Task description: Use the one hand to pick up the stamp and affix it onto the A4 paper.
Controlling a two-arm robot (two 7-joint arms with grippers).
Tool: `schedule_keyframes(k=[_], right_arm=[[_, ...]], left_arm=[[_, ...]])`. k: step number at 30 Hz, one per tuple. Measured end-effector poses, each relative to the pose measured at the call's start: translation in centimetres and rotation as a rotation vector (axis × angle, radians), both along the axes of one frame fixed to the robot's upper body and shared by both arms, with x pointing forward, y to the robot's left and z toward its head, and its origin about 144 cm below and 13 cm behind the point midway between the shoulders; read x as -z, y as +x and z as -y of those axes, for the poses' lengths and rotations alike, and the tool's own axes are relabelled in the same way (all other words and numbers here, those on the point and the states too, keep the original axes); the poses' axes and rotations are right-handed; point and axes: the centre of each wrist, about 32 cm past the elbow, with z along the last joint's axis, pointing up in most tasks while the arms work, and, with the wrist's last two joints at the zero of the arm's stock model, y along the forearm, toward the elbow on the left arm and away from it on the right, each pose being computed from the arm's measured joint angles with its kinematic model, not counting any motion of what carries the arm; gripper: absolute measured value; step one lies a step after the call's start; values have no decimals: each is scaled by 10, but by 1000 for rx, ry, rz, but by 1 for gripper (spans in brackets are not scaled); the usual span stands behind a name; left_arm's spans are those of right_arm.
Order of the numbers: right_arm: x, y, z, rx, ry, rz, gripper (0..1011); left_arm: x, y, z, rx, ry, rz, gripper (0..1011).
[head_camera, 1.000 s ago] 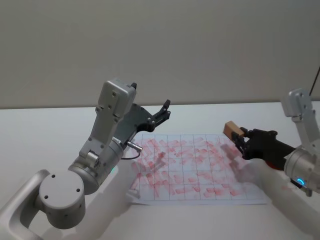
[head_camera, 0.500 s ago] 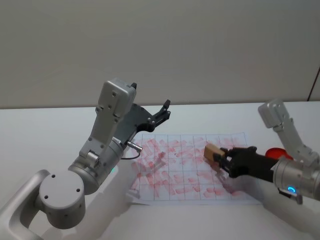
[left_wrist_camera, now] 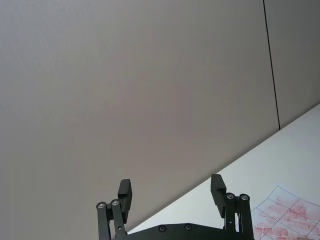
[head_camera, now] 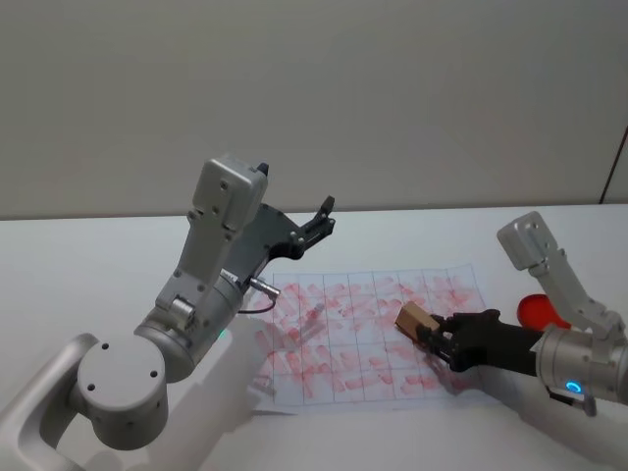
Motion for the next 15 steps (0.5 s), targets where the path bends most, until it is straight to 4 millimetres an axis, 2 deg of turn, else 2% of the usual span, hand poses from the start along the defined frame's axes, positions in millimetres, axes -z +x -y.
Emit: schedule_keyframes(k=[15], right_arm=[[-5, 3, 0, -31, -72, 69, 214]], left_arm=[[0, 0, 0, 0, 0, 0, 1001]])
